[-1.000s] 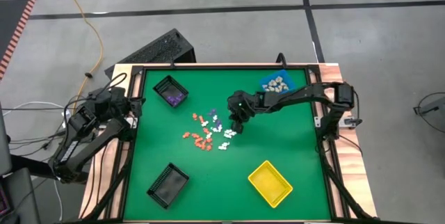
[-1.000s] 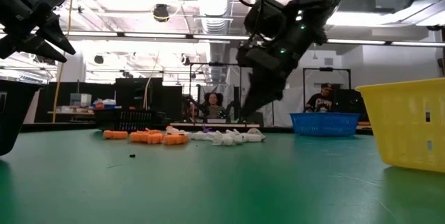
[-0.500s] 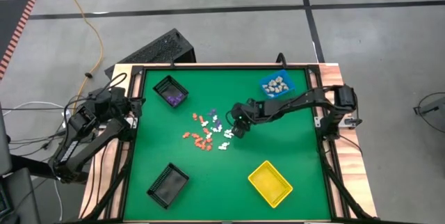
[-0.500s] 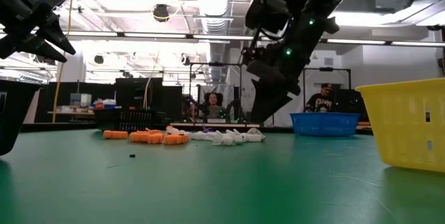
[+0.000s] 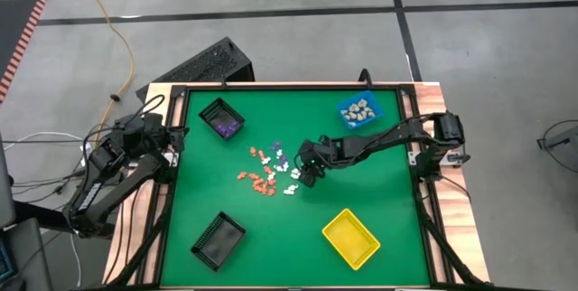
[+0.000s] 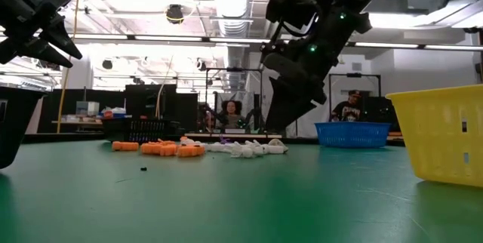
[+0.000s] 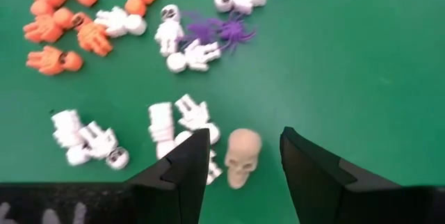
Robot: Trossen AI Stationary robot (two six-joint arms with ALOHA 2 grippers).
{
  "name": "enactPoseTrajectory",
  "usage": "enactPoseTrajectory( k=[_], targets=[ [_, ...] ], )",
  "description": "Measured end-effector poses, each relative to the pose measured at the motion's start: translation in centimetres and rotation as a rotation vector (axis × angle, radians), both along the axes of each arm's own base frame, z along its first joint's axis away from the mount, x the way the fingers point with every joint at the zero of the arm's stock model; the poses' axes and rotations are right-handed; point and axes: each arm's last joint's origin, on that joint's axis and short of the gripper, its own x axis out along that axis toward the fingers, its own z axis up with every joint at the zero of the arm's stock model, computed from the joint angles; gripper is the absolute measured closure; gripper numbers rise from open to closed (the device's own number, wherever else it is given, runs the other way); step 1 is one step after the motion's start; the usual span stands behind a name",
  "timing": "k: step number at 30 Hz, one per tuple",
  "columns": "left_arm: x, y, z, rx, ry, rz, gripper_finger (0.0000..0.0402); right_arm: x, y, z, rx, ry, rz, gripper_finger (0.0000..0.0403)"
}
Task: Sort Halloween decoration
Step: Put the skull toy into the blue basket
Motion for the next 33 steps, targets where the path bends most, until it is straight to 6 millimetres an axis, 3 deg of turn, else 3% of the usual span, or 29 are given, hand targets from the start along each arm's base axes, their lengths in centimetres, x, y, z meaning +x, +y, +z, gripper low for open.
enactPoseTrajectory(
  k=[28,33],
  targets=[
    [0.0,0.0,0.0,-0.001,-0.001,-0.001,0.0258,-1.8,0.5,-3.6,0.003,-0.072,-0.122,0.0201],
    [0.0,0.0,0.0,0.000,0.000,0.000,0.0258,-2.3,0.4,-4.2,-0.009,-0.058,-0.145,0.0222]
  ],
)
